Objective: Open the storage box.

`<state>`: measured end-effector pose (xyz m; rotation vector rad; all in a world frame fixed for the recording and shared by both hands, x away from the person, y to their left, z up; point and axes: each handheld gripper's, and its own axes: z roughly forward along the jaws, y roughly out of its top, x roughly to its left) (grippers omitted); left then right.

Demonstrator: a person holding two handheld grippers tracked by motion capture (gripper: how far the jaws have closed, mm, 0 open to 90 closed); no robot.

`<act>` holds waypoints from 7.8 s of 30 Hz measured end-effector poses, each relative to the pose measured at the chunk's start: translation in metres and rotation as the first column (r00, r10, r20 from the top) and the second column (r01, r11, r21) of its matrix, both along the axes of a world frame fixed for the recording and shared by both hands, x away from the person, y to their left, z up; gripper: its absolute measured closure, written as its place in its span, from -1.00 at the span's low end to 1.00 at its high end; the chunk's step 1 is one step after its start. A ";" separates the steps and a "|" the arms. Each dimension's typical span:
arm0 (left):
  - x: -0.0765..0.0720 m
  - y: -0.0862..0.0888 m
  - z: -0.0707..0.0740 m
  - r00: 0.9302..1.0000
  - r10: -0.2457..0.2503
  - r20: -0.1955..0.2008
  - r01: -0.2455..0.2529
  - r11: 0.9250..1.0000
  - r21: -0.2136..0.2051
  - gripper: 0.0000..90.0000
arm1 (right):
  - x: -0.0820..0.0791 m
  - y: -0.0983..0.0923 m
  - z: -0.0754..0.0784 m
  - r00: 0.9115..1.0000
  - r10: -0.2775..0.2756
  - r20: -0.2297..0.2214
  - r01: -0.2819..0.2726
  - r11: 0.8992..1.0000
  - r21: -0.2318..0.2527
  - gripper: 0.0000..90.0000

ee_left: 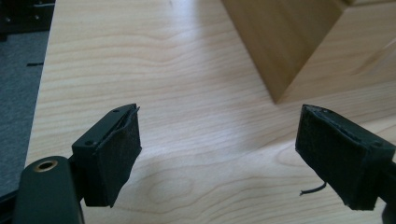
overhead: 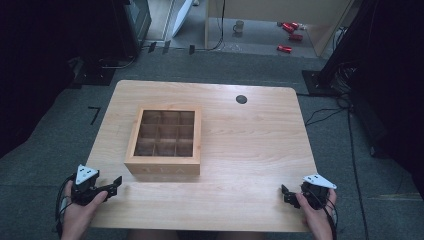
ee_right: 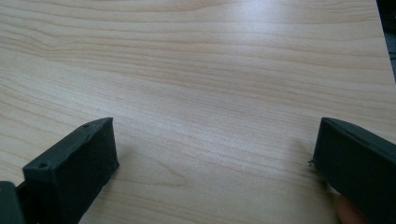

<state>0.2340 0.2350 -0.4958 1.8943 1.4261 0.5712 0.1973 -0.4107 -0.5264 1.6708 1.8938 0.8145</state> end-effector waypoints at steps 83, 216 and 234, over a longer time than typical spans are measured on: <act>0.019 -0.027 0.014 0.982 -0.184 0.031 0.187 0.963 -0.193 0.37 | 0.068 0.217 0.065 0.931 0.324 0.165 -0.349 0.925 0.149 -1.00; 0.004 -0.024 -0.022 0.995 -0.098 -0.023 0.099 0.992 0.074 -0.62 | 0.111 0.273 0.144 0.792 0.387 0.472 -0.443 0.897 0.007 -0.50; 0.005 -0.022 -0.021 0.995 -0.100 -0.024 0.101 0.993 0.065 -0.62 | 0.153 0.257 0.166 0.735 0.410 0.540 -0.525 0.849 0.070 -0.06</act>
